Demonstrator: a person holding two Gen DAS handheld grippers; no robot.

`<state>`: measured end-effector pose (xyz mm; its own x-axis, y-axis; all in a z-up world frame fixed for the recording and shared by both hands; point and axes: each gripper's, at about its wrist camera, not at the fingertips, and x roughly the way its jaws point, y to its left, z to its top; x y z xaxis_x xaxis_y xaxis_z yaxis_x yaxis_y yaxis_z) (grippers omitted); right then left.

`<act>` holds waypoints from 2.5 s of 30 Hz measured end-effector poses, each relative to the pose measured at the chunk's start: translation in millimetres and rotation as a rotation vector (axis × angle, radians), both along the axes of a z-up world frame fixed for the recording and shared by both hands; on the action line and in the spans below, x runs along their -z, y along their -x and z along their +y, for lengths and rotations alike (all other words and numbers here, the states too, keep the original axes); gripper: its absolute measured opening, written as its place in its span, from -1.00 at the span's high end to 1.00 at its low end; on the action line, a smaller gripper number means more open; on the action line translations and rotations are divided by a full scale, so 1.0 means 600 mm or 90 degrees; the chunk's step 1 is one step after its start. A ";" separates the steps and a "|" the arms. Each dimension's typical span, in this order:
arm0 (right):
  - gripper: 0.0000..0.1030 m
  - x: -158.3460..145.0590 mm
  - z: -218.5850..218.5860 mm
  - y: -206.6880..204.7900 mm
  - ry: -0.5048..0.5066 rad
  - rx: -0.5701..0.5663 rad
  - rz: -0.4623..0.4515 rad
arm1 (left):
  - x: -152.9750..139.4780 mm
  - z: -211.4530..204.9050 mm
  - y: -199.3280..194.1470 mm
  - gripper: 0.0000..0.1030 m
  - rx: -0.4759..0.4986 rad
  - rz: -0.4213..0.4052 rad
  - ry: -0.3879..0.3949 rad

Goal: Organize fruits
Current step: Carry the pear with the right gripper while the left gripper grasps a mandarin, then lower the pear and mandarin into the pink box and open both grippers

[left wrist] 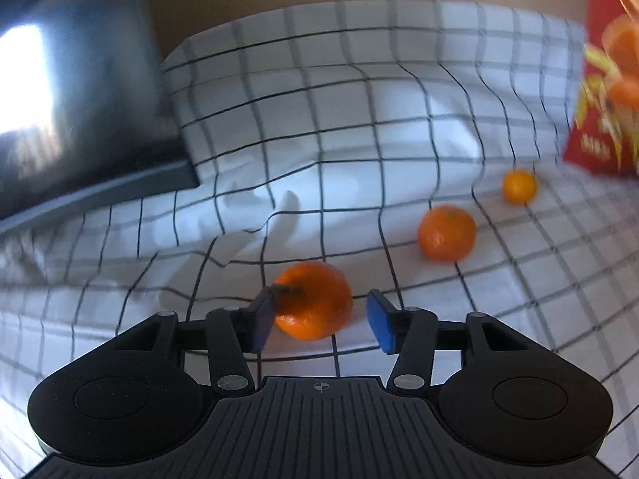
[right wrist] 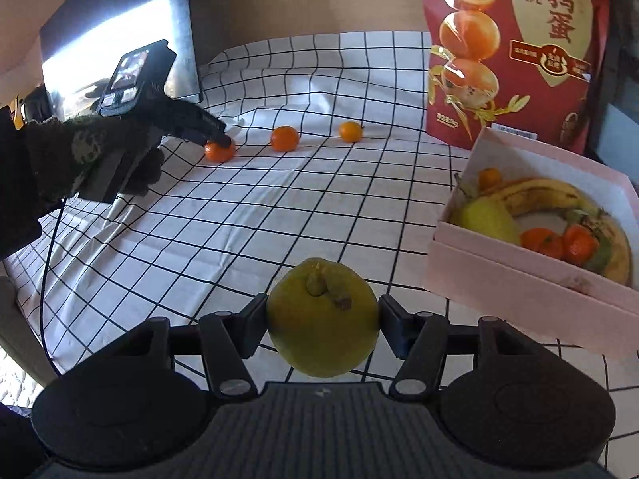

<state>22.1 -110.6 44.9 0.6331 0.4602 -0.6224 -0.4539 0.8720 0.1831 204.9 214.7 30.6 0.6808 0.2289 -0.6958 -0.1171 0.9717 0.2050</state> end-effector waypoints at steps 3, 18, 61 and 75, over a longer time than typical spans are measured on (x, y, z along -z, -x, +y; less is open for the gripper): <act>-0.15 0.000 -0.002 0.000 0.001 0.003 -0.001 | 0.004 0.009 -0.005 -0.07 -0.024 -0.005 0.005; -0.15 -0.007 -0.014 0.016 0.015 0.017 -0.012 | -0.012 0.014 0.008 -0.03 -0.002 0.004 0.134; -0.15 -0.076 -0.267 -0.223 -0.107 0.257 0.018 | -0.104 -0.381 0.187 -0.03 0.315 0.035 0.376; -0.16 0.011 -0.234 -0.317 -0.050 0.232 0.142 | -0.088 -0.366 0.187 -0.03 0.287 0.054 0.372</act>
